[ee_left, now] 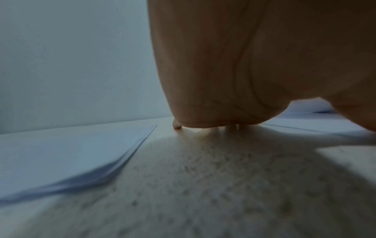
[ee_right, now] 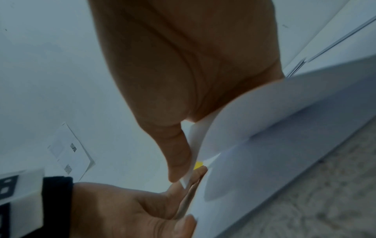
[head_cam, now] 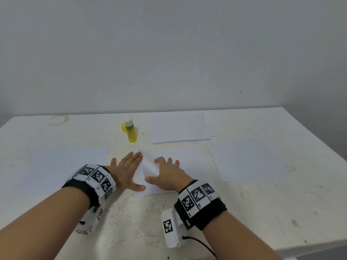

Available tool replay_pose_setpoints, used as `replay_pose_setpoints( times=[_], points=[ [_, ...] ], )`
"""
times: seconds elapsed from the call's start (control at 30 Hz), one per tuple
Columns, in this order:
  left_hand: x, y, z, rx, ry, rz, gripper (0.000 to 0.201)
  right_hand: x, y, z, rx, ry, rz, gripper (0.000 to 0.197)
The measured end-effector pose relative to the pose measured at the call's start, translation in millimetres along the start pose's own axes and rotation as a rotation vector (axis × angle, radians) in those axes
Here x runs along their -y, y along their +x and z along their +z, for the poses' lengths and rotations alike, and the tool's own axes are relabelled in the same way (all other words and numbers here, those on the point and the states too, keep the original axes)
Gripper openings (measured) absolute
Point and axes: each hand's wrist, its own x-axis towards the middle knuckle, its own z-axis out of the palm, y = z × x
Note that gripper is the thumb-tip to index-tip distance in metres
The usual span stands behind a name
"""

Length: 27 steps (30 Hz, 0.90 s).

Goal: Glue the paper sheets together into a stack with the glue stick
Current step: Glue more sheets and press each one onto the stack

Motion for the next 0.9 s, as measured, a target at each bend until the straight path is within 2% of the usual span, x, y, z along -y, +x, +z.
replay_pose_setpoints(
  times=[0.2, 0.37, 0.9],
  points=[
    [-0.1, -4.2, -3.7, 0.011, 0.003, 0.032, 0.172, -7.2, 18.2, 8.0, 0.076, -0.105, -0.016, 0.083],
    [5.5, -6.5, -3.2, 0.031, -0.055, -0.002, 0.176, -10.6, 20.7, 6.3, 0.081, -0.094, -0.028, 0.080],
    [11.3, -6.4, 0.9, 0.025, -0.003, -0.002, 0.175, -1.3, 10.1, 4.8, 0.071, -0.156, -0.001, 0.084]
  ],
)
